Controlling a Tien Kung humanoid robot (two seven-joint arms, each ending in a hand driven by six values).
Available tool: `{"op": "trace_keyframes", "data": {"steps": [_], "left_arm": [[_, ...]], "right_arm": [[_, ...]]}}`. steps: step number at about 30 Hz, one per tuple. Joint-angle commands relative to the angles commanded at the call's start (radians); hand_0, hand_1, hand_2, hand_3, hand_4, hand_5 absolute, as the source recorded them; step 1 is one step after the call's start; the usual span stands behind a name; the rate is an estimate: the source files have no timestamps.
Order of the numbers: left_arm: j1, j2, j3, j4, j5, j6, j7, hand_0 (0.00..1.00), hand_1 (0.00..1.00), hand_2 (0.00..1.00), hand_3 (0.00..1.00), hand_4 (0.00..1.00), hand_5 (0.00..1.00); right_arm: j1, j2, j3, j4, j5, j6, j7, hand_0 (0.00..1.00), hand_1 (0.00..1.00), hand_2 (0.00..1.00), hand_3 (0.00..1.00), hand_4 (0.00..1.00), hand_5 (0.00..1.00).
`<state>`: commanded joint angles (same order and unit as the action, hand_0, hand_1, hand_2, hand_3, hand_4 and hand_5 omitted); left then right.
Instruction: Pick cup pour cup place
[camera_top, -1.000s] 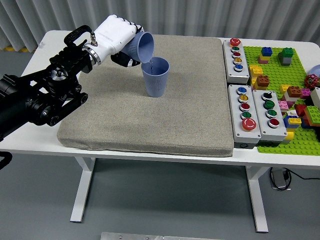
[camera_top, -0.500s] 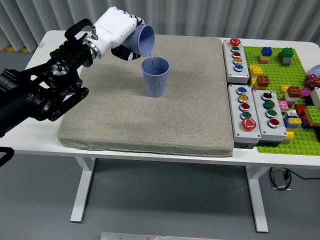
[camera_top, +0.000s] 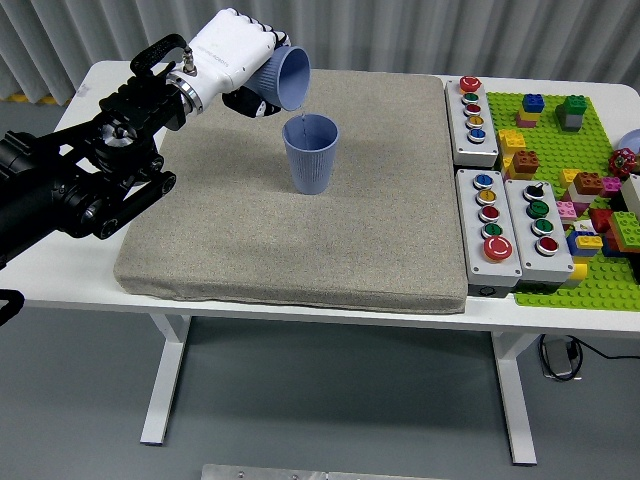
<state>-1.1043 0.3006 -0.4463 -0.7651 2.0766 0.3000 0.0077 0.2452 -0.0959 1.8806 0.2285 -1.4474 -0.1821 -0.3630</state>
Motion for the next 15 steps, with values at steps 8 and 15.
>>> {"op": "trace_keyframes", "data": {"steps": [8,15], "left_arm": [[0.001,-0.002,0.013,-0.001,0.012,0.005,0.006,0.387,0.471,0.536,0.536,0.77,0.212],[0.001,-0.002,0.036,-0.013,0.038,0.017,0.019,0.387,0.471,0.535,0.535,0.77,0.213]], "right_arm": [[-0.001,0.0,0.0,0.0,-0.001,0.0,-0.001,0.693,0.662,0.614,0.613,0.002,0.327],[-0.002,0.001,0.001,0.0,-0.003,0.0,-0.001,0.693,0.662,0.614,0.613,0.002,0.327]]}}
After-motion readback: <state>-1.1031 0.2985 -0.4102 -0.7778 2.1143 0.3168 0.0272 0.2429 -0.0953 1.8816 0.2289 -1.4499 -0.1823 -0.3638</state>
